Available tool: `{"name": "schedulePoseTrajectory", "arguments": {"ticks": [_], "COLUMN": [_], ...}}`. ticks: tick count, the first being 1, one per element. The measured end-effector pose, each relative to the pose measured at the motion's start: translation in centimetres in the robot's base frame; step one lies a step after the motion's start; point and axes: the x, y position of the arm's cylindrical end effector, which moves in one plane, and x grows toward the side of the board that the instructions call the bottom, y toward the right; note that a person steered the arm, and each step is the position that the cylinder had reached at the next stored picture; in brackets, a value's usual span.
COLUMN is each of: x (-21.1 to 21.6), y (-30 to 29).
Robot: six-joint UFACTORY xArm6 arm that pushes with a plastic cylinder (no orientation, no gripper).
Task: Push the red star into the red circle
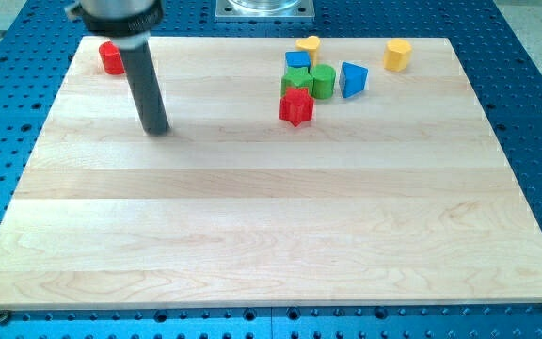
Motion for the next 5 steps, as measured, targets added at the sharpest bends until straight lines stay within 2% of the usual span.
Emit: {"name": "schedulePoseTrajectory", "arguments": {"ticks": [1, 2, 3, 4, 5], "x": [6.4, 9.7, 8.4, 3.4, -3.6], "y": [4.2, 10.5, 17.2, 23.2, 20.1]}}
